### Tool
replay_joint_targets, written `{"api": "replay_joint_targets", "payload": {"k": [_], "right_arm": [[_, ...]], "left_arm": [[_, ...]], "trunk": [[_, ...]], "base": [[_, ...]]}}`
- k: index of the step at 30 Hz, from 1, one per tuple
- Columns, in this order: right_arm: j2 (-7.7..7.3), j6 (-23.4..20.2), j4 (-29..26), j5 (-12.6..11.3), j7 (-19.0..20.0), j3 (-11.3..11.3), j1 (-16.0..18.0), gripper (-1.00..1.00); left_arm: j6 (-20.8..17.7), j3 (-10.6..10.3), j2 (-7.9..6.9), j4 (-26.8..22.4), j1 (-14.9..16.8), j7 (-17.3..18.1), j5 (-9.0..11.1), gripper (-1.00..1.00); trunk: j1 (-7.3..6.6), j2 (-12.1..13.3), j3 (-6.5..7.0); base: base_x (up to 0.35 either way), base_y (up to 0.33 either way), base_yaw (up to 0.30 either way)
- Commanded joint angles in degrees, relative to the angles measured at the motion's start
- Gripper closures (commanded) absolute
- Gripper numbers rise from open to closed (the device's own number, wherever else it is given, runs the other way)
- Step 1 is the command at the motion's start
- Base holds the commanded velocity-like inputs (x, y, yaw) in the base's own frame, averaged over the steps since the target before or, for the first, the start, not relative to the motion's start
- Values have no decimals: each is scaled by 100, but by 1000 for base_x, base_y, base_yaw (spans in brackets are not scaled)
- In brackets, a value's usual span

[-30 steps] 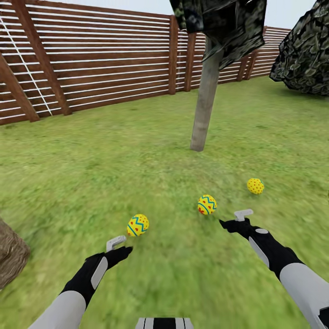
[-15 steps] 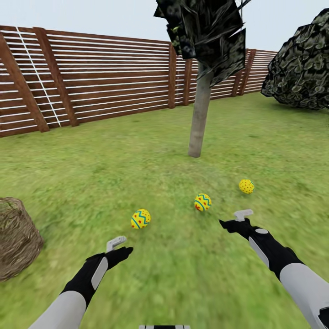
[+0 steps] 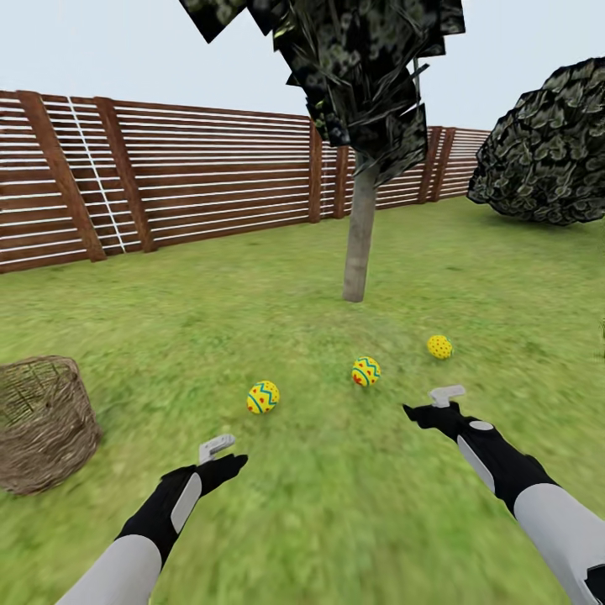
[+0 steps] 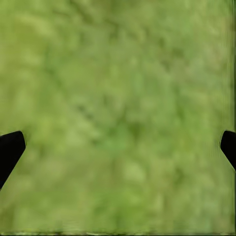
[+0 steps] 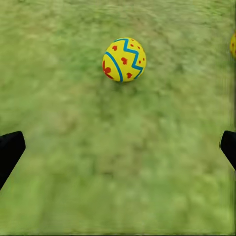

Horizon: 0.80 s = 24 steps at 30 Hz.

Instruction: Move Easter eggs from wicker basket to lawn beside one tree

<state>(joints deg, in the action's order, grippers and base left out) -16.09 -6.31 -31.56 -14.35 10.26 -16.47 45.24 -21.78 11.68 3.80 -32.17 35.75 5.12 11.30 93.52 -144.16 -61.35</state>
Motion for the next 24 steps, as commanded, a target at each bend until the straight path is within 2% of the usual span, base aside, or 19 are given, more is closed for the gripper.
{"api": "replay_joint_targets", "payload": {"k": [1,6,24], "right_arm": [[-8,-28,-9,-59,-6,-32,3,-100],[-8,-28,-8,-59,-6,-32,3,-100],[-8,-32,3,-59,-7,-32,3,-100]], "left_arm": [[-45,45,7,-9,2,24,21,-100],[-45,45,7,-12,2,24,22,-100],[-45,45,-2,140,2,56,30,-100]], "trunk": [[-7,0,27],[-20,6,186],[-20,6,358]], "base": [[-340,0,0],[-110,0,0],[-3,0,0]]}}
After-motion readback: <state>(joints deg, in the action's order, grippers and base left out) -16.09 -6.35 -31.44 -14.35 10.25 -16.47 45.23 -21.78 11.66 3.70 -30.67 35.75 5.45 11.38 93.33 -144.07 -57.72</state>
